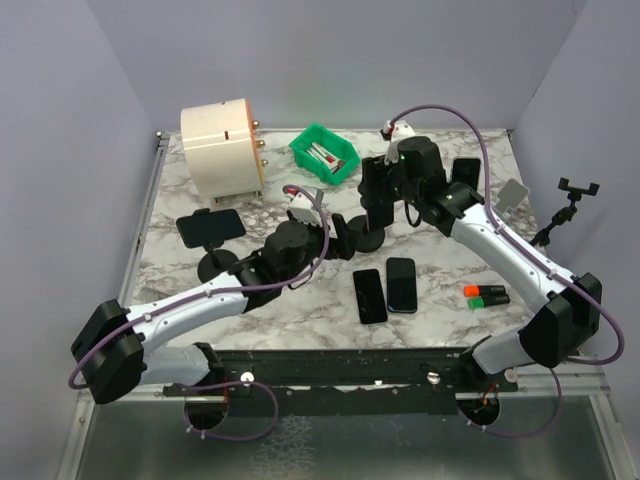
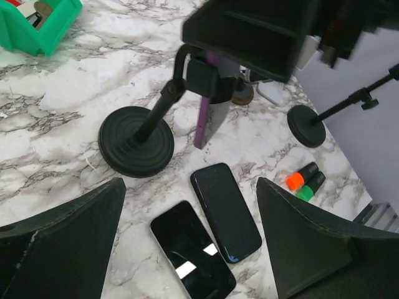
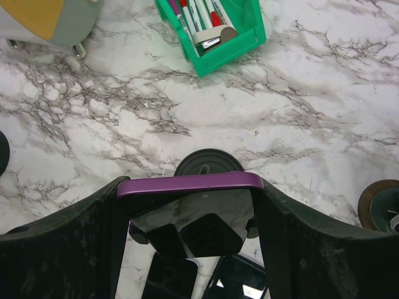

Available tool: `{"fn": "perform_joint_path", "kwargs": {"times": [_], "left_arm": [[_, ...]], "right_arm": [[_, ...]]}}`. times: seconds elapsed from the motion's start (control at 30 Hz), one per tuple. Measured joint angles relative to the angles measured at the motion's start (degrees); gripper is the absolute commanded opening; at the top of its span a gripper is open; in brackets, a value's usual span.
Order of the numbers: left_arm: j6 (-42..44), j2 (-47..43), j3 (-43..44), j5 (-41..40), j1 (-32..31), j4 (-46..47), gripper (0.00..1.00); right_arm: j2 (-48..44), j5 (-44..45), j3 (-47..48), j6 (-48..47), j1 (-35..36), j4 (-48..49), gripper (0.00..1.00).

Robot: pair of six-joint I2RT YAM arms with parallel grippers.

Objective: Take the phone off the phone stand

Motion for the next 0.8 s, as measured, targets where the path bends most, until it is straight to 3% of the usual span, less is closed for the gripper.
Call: {"fn": "perform_joint_path", "kwargs": {"times": [0.17,0.43,0.8], "left_arm": [[-4.0,5.4,0.0,5.3,5.3,5.2,0.82],[-6.0,11.9,0.0,11.0,6.6,15.9,0.78],[-5.6,16.4,0.0,14.9,8.7,27.0,0.57]], "right_arm": [[-1.2,0.2,-1.1,1.5,-0.1,0.2,0.37],[-2.3,0.1,-2.0,3.4,-0.1,0.0,0.35],[-3.2,0.1,-2.8,4.1,-0.1,-0.1,0.34]]}}
